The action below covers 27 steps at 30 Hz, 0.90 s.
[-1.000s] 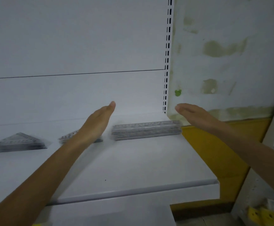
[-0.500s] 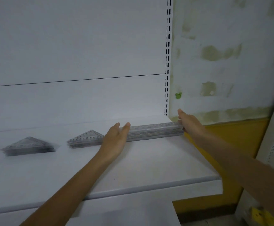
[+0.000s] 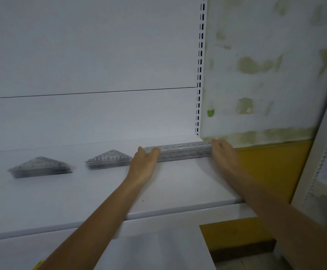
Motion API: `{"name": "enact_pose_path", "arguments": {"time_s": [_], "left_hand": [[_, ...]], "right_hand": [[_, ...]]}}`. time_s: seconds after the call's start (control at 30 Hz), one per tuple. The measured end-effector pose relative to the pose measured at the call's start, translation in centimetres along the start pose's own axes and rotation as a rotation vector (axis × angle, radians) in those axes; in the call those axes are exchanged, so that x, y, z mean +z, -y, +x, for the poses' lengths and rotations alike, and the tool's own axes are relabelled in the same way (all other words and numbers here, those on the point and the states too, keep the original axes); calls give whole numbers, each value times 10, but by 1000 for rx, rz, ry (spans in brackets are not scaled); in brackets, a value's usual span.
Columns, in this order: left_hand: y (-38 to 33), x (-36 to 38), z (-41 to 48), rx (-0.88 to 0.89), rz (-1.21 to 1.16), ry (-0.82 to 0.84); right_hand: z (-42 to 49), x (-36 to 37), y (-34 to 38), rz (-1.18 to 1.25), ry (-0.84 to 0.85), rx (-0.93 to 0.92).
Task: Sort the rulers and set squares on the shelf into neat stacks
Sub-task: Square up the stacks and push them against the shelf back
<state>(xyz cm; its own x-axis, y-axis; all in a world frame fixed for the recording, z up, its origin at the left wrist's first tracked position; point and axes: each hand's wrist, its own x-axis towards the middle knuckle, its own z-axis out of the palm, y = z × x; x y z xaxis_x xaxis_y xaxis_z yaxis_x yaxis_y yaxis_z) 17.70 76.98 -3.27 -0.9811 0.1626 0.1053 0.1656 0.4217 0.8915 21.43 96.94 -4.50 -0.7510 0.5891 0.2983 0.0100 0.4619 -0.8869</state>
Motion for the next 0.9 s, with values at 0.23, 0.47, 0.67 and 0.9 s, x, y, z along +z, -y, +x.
{"name": "enact_pose_path", "arguments": {"time_s": [0.23,0.47,0.67,0.9], "left_hand": [[9,0,2,9,-32,35],[7,-1,6,-21,-8,25],[5,-5,1,-36,-36,50],[11,-3,5,-4,29,58]], "right_hand": [[0,1,1,-70,47,3],[3,1,-1,-103,34,0],[4,0,-1,-174,35,-72],[3,-4,1,-195,38,-109]]}}
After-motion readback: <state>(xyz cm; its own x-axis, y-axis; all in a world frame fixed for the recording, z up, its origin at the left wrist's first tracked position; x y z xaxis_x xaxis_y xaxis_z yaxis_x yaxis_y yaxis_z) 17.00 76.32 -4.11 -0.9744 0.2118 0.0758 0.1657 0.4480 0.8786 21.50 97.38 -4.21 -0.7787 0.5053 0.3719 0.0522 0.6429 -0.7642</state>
